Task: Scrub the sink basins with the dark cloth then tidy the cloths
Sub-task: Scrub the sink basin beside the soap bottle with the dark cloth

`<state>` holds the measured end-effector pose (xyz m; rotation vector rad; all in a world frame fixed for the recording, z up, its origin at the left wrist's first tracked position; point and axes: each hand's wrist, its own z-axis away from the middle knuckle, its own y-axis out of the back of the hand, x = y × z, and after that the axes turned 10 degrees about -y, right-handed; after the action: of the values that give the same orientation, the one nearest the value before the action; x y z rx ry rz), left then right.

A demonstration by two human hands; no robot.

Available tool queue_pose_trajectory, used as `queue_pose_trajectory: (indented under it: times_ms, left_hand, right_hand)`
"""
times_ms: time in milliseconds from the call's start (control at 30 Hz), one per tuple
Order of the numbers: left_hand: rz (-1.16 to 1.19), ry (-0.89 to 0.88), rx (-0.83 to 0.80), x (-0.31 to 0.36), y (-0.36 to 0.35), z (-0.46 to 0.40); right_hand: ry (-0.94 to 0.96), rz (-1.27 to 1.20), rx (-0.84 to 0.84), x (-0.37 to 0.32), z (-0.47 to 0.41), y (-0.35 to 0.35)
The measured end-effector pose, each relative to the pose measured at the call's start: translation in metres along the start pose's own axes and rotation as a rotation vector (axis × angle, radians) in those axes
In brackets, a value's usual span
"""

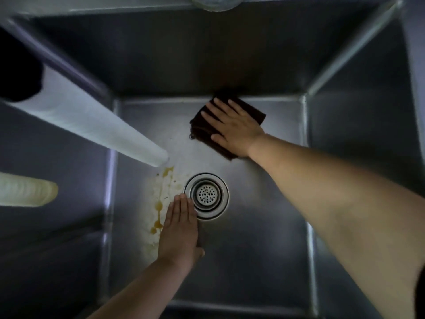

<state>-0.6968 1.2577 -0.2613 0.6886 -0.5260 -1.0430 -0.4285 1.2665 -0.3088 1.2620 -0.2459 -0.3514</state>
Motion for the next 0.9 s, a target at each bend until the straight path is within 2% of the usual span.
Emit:
queue_pose_trajectory:
  times_ms: [267, 433, 500, 567, 633, 767, 900]
  left_hand:
    - [-0.045, 0.026, -0.013, 0.005, 0.0, 0.0]
    - [-0.056, 0.041, -0.029, 0.008, 0.005, 0.005]
    - [-0.032, 0.034, -0.001, 0.008, 0.007, 0.013]
    - [0.007, 0.019, 0.077, 0.003, 0.006, 0.025]
    - [0.024, -0.014, 0.158, -0.007, 0.007, 0.041]
    - [-0.014, -0.087, 0.161, -0.044, 0.035, 0.086]
    - [-0.049, -0.103, 0.326, -0.096, 0.046, 0.127]
  right_hand:
    - [-0.21, -0.113, 0.022, -0.048, -0.001, -0.003]
    - [-0.034, -0.13, -0.05, -0.082, 0.043, -0.013]
    - [0.026, -0.109, -0.083, -0.073, 0.054, -0.011]
    - [0.008, -0.106, -0.09, -0.055, 0.061, -0.01]
    - [-0.11, -0.131, -0.083, -0.033, 0.064, -0.007]
    - [-0.418, -0.166, -0.056, -0.008, 0.068, -0.002]
    - [-0.844, -0.22, -0.029, -0.043, 0.055, -0.003]
